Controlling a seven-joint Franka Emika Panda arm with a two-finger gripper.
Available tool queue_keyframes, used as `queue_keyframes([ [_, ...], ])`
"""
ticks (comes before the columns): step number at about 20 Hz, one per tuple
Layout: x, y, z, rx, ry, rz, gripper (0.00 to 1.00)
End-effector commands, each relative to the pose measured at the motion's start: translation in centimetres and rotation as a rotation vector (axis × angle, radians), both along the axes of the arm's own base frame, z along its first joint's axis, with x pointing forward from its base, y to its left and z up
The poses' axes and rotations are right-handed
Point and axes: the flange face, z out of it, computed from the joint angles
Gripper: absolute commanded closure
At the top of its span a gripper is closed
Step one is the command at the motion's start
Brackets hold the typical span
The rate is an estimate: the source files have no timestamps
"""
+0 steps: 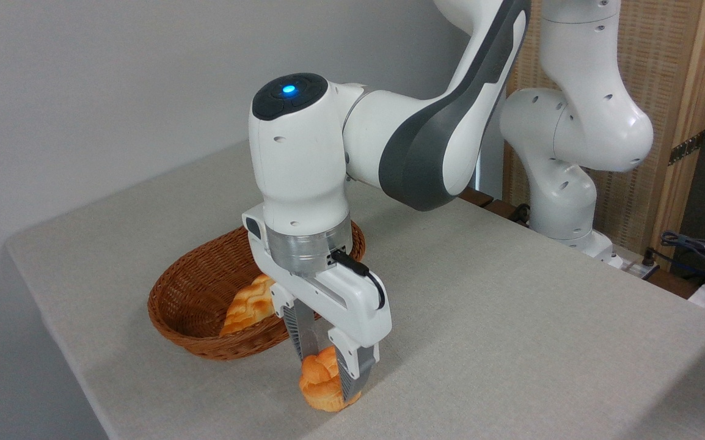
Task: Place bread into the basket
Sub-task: 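Close the gripper on the orange bread roll, then lift the held roll and carry it over the wicker basket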
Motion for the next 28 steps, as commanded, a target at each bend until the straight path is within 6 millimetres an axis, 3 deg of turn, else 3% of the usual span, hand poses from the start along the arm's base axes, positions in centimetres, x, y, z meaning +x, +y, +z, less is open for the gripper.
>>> queue_keyframes([
  [1,0.0,0.2,-0.2,0.016,-0.005,-0.015,0.66],
  [7,0.2,0.3,1.0,0.012,-0.027,-0.01,0.65],
  [12,0.3,2.1,5.1,0.015,-0.105,0.026,0.65],
  [17,0.5,1.7,7.5,0.019,-0.153,0.022,0.64],
  [21,0.3,0.3,10.3,-0.013,-0.195,0.017,0.63],
  [28,-0.2,-6.2,12.0,-0.09,-0.21,-0.052,0.59],
])
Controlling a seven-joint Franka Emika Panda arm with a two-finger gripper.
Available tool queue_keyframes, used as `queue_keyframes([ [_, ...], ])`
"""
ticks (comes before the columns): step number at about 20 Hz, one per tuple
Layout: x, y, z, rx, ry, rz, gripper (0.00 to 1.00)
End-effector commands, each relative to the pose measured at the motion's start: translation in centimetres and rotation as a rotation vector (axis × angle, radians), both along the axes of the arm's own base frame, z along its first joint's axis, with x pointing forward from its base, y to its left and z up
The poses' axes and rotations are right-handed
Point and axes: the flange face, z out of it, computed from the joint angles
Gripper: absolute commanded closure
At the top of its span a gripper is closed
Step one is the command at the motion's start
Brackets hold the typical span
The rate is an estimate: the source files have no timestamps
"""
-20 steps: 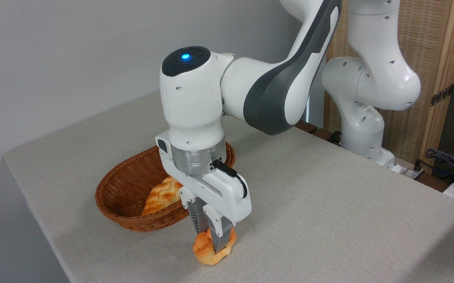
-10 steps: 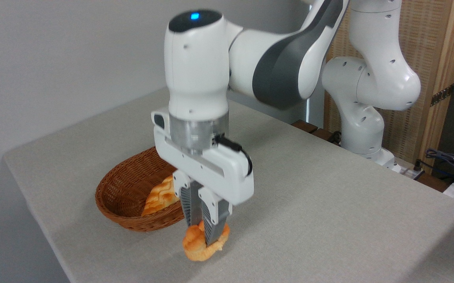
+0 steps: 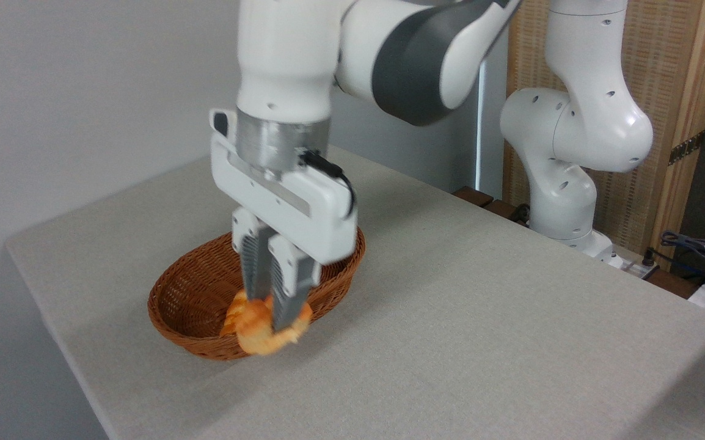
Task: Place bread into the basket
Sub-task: 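Lift the held roll and carry it over the wicker basket, then lower the roll into the basket beside the pastry and open the gripper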
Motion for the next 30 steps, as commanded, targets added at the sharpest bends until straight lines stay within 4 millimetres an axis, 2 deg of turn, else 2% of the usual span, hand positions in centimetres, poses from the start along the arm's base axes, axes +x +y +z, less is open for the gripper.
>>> queue_keyframes([
  [1,-0.6,-4.7,0.9,-0.028,0.007,-0.061,0.59],
  [2,-0.7,-6.4,0.8,-0.029,0.012,-0.071,0.59],
  [6,-1.0,-10.7,0.1,-0.044,0.041,-0.067,0.6],
  [9,-1.4,-13.2,-0.8,-0.047,0.083,-0.081,0.6],
  [12,-1.8,-14.6,-1.8,-0.045,0.128,-0.101,0.58],
  [14,-2.0,-16.1,-2.9,-0.042,0.162,-0.113,0.36],
  [15,-2.0,-16.8,-3.6,-0.038,0.178,-0.112,0.07],
  [16,-1.9,-16.8,-3.9,-0.038,0.184,-0.11,0.0],
  [19,-1.8,-16.9,-4.9,-0.038,0.203,-0.109,0.0],
  [30,-1.7,-16.8,-5.2,-0.037,0.207,-0.117,0.0],
])
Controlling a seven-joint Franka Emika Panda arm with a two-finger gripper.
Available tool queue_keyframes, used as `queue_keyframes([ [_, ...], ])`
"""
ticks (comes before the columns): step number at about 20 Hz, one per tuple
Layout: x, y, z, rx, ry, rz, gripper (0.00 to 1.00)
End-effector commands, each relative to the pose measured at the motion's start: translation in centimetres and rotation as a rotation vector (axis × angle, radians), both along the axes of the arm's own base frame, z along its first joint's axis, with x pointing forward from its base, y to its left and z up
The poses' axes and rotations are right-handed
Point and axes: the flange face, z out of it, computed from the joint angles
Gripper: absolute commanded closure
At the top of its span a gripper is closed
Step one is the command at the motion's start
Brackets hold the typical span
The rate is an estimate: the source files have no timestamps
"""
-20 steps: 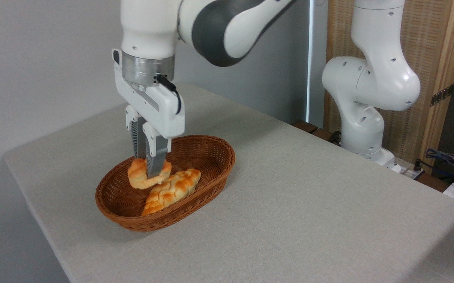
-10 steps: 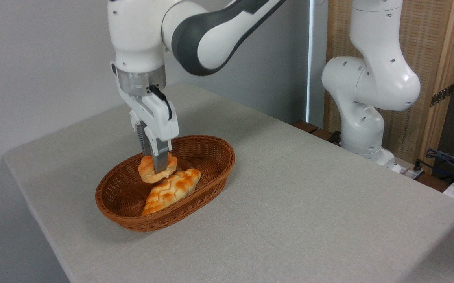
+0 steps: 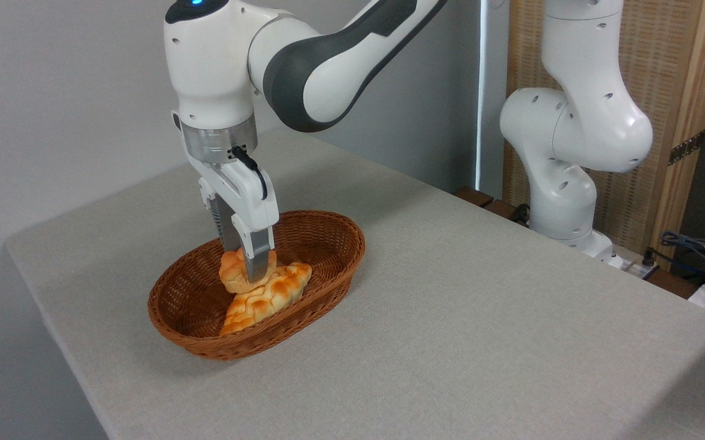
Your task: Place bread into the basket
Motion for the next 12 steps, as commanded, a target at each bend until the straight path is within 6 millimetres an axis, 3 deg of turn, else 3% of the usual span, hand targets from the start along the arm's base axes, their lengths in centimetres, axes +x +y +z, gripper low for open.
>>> queue_keyframes([
  [1,-0.1,0.2,0.6,0.002,0.002,0.004,0.0],
  [7,0.3,1.4,1.6,-0.001,-0.024,0.027,0.0],
  [12,1.7,4.5,4.2,-0.009,-0.078,0.085,0.0],
])
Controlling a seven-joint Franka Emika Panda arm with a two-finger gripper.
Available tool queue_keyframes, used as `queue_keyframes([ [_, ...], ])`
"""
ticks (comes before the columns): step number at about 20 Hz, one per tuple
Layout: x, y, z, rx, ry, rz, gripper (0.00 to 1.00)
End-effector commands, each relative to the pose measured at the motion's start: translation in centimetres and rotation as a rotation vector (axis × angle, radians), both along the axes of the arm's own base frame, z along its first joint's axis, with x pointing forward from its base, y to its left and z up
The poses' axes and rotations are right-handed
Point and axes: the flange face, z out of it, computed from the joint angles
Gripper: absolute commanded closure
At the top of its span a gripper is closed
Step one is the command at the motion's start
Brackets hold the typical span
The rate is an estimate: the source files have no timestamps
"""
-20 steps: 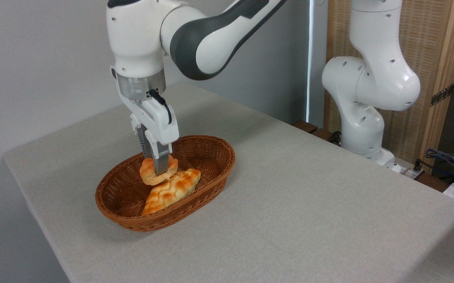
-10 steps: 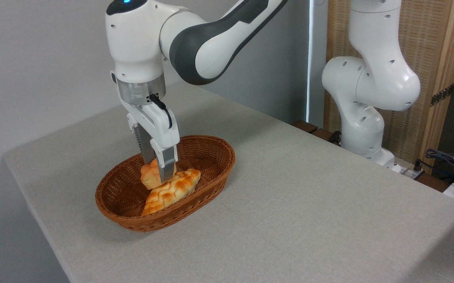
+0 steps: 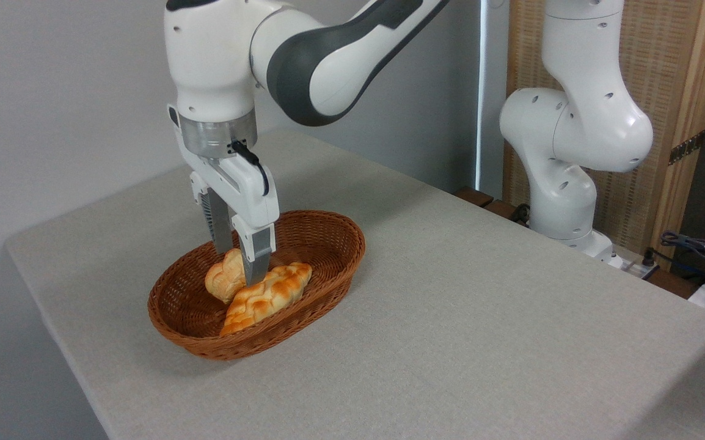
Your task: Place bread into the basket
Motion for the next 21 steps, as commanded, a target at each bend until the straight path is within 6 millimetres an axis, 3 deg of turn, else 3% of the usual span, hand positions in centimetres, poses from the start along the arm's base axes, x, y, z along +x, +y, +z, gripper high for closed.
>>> queue_keyframes([
  [1,1.0,3.5,3.2,-0.005,-0.057,0.065,0.0],
  [7,1.6,8.2,5.3,-0.006,-0.097,0.146,0.0],
  [12,1.6,9.2,6.2,0.004,-0.115,0.16,0.0],
  [17,1.7,11.4,6.8,0.058,-0.128,0.17,0.0],
  [21,1.7,11.5,6.8,0.058,-0.129,0.17,0.0],
])
